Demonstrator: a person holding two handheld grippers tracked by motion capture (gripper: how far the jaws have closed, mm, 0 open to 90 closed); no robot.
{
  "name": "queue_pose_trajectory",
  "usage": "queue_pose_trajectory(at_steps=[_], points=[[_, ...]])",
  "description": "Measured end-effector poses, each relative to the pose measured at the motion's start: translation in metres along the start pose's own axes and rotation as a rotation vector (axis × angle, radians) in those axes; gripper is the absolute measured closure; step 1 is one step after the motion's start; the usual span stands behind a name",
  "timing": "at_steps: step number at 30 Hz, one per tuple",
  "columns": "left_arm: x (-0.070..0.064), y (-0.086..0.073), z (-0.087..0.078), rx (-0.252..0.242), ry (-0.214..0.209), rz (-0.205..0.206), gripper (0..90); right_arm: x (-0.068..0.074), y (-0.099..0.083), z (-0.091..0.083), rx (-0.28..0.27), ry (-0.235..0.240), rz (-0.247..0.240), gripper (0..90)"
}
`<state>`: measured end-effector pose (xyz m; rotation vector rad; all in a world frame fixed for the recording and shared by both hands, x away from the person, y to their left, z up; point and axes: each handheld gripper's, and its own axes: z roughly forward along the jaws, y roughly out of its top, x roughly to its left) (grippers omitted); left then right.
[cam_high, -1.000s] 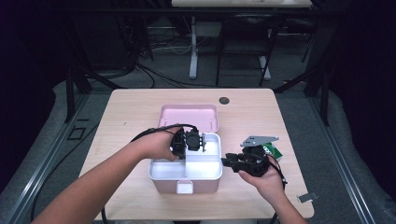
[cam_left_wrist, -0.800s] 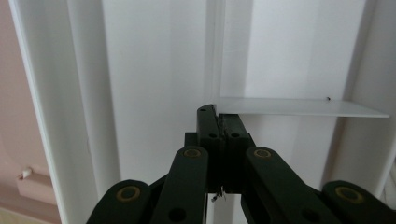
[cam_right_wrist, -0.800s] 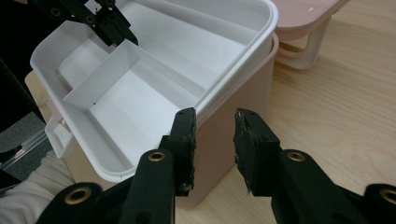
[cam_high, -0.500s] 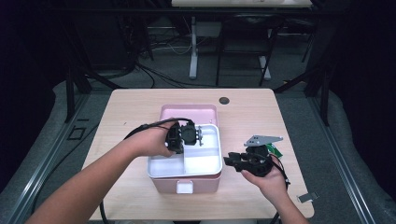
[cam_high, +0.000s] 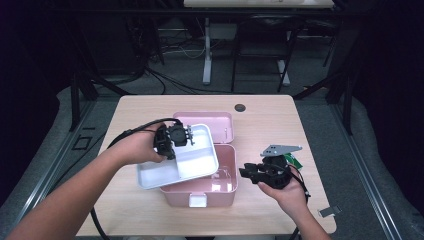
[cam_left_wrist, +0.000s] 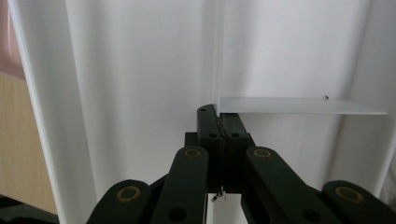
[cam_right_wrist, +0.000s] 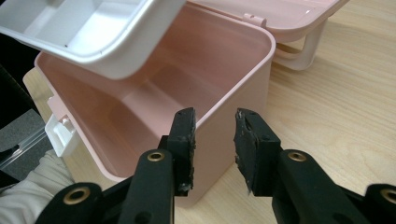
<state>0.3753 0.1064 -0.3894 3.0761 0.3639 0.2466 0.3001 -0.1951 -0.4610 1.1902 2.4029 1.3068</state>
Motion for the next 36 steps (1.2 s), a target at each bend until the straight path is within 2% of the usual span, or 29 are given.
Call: queue_pose_trajectory(at_steps=[3,10,19,24,27,36], points=[[0.005,-0.012,0.0,0.021,-0.004,-0.032,89.4,0.0,0.0,0.0,0.0,0.004,0.001,68.1],[0.02,-0.045,0.005,0.045,-0.013,-0.148,89.4,0.0,0.0,0.0,0.004,0.0,0.002,68.1],[0.033,-0.084,0.006,0.044,-0.012,-0.254,89.4,-0.002,-0.001,-0.001,0.006,-0.005,0.006,68.1],[0.036,-0.099,0.008,0.055,-0.016,-0.283,89.4,-0.002,-0.001,-0.001,0.006,-0.007,0.008,68.1],[0.038,-0.112,0.007,0.05,-0.014,-0.317,89.4,-0.002,0.0,-0.002,0.007,-0.008,0.007,68.1],[0.042,-0.129,0.006,0.058,-0.003,-0.364,89.4,-0.002,0.0,-0.002,0.008,-0.014,0.01,68.1]])
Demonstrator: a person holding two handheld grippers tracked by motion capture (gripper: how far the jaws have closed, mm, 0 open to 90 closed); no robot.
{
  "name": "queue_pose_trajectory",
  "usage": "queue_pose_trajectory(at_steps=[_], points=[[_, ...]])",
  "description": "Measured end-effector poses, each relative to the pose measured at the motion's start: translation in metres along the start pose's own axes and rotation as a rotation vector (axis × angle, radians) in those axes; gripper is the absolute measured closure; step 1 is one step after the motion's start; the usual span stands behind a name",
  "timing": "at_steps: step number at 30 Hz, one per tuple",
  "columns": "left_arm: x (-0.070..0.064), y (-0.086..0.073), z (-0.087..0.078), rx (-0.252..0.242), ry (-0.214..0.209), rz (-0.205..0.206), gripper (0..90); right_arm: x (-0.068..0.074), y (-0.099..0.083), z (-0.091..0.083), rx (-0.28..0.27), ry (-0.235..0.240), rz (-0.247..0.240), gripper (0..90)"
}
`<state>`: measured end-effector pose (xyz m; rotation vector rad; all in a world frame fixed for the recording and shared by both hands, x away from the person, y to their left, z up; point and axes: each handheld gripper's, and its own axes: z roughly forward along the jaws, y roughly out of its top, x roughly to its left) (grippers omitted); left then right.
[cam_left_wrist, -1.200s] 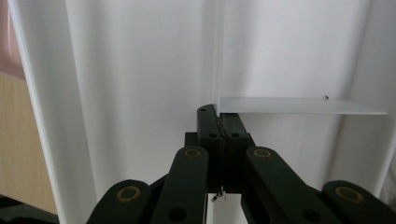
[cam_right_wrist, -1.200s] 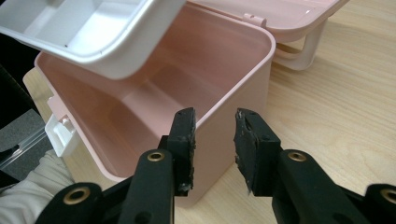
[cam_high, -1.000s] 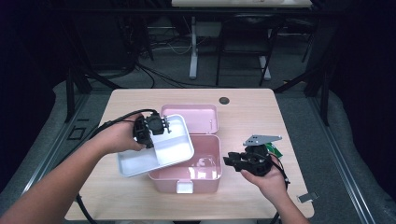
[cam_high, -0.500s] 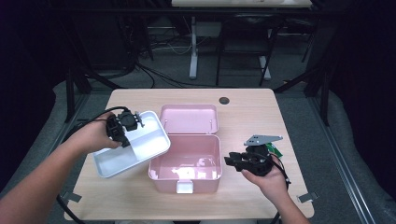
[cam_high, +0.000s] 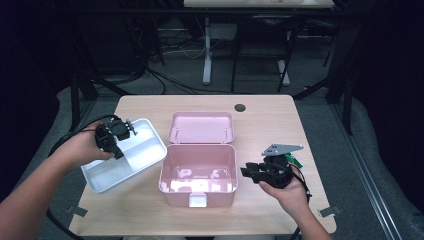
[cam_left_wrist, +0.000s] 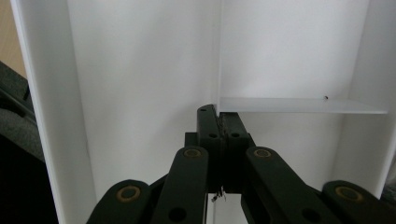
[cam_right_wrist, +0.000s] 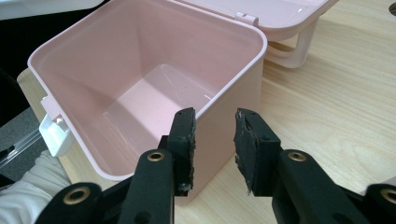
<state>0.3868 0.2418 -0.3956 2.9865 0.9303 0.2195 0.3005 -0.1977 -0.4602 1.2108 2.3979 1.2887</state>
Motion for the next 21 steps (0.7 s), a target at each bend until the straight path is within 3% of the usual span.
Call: queue_pose_trajectory(at_steps=[12,21], points=[[0.009,-0.003,0.008,0.006,-0.001,-0.052,89.4,-0.001,-0.001,0.0,-0.008,0.005,-0.002,67.9],[0.014,-0.007,0.031,0.016,-0.02,-0.08,89.4,-0.002,-0.003,0.0,-0.008,0.001,0.005,67.7]])
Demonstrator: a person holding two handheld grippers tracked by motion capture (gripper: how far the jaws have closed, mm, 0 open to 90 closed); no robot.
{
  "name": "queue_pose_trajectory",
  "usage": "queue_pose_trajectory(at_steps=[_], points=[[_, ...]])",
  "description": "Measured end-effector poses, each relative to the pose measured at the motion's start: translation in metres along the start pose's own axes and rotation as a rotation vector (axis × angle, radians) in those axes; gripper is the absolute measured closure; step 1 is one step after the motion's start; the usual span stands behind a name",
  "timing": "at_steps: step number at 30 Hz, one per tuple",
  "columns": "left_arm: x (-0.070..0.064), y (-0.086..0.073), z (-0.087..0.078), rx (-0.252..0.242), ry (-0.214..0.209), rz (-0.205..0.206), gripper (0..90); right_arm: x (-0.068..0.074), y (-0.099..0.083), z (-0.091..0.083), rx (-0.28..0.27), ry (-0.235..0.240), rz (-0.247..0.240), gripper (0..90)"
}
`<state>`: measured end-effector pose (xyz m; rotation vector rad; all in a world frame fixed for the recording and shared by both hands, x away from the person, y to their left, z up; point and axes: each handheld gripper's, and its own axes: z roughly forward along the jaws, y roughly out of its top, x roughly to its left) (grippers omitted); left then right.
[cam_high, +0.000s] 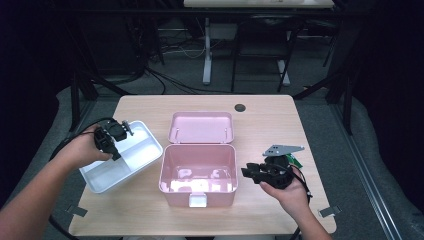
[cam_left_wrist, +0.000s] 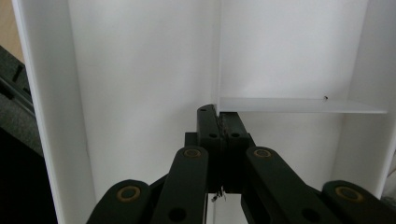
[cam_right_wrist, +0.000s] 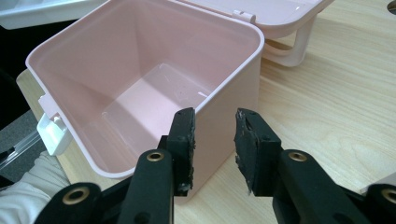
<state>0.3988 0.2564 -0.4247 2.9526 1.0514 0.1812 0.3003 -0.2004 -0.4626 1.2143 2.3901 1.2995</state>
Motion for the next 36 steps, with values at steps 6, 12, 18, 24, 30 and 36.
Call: queue_pose_trajectory(at_steps=[6,12,18,24,30,36], points=[[0.002,-0.001,0.021,0.007,-0.016,-0.032,89.4,0.0,-0.001,0.0,-0.003,-0.008,0.001,66.7],[0.003,0.0,0.043,0.009,-0.031,-0.056,89.4,-0.002,-0.003,0.0,0.003,-0.016,0.004,65.0],[-0.001,0.003,0.064,0.004,-0.06,-0.061,89.4,-0.002,-0.003,-0.002,0.013,-0.019,-0.003,63.5],[-0.002,0.003,0.076,0.005,-0.071,-0.064,89.4,-0.004,-0.004,-0.004,0.012,-0.03,-0.002,61.7],[-0.003,0.002,0.086,0.002,-0.077,-0.079,89.4,-0.006,-0.005,-0.005,0.013,-0.032,-0.001,59.6],[-0.004,0.001,0.095,0.01,-0.074,-0.078,89.4,-0.004,-0.005,-0.004,0.017,-0.032,-0.017,57.2]])
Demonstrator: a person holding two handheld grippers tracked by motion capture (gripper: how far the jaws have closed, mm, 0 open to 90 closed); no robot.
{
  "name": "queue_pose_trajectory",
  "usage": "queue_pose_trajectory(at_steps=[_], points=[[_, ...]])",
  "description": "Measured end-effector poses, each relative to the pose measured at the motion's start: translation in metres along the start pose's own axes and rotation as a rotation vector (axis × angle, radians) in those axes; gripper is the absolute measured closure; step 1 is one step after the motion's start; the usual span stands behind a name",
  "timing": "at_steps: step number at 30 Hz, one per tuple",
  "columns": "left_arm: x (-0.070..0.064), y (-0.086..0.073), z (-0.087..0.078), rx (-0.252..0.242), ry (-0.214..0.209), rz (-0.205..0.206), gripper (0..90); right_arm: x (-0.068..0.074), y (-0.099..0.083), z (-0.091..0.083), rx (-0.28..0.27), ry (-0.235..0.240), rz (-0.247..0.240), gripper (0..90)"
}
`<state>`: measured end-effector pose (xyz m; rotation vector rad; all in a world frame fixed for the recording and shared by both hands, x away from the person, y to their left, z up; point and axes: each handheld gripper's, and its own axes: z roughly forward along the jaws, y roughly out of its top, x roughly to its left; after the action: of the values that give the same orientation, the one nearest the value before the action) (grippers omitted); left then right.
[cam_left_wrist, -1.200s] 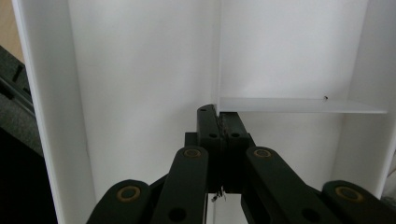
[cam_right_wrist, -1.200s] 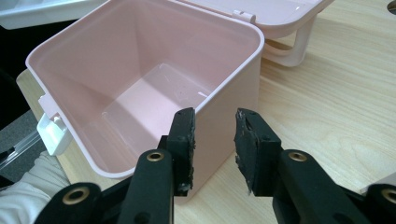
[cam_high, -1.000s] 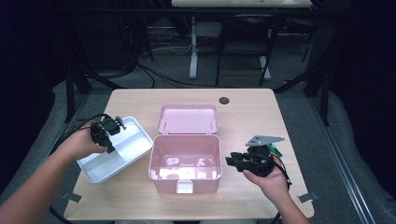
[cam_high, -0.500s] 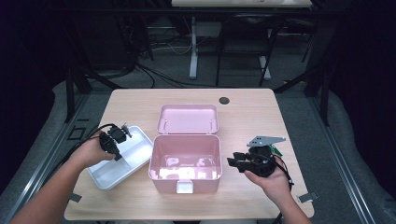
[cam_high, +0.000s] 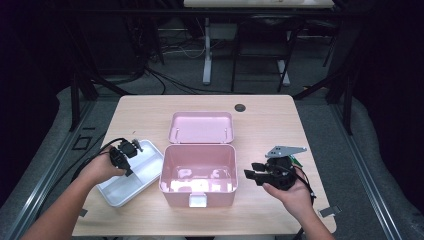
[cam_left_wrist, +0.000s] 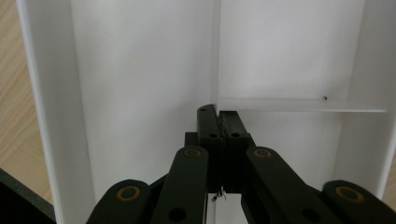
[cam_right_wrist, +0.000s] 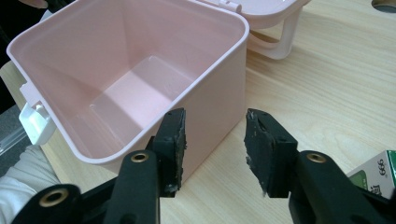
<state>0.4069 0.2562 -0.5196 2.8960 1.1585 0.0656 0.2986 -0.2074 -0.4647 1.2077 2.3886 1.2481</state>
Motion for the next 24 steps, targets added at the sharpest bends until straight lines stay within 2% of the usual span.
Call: queue_pose_trajectory(at_steps=[7,11,12,14,16,18,20,21,23,24], points=[[0.001,-0.001,0.012,-0.001,-0.004,-0.002,89.3,0.002,0.001,0.001,0.005,-0.019,-0.02,53.4],[0.001,-0.003,0.012,-0.007,0.006,-0.002,86.2,0.002,0.002,0.0,0.014,-0.009,-0.031,54.8],[0.002,-0.004,0.01,-0.016,-0.005,-0.012,83.1,0.002,0.002,0.0,0.017,-0.001,-0.038,56.4],[0.004,-0.006,0.006,-0.032,0.006,-0.007,78.6,0.002,0.003,0.0,0.022,0.0,-0.05,57.1],[0.005,-0.009,0.001,-0.069,0.01,-0.016,74.5,0.003,0.003,0.0,0.014,-0.01,-0.048,57.1],[0.004,-0.013,-0.004,-0.117,-0.014,-0.031,69.1,0.001,0.005,-0.001,0.017,-0.006,-0.047,56.8],[0.002,-0.016,-0.01,-0.138,0.02,-0.026,65.8,0.0,0.006,-0.001,0.026,-0.017,-0.05,56.0],[0.002,-0.016,-0.01,-0.138,0.02,-0.026,64.9,-0.001,0.007,-0.002,0.027,-0.025,-0.047,55.4],[0.0,-0.021,-0.017,-0.163,0.048,-0.047,62.3,-0.003,0.009,-0.003,0.024,-0.05,-0.045,54.3],[-0.001,-0.022,-0.018,-0.17,0.041,-0.056,61.1,-0.005,0.01,-0.004,0.029,-0.05,-0.037,54.3]])
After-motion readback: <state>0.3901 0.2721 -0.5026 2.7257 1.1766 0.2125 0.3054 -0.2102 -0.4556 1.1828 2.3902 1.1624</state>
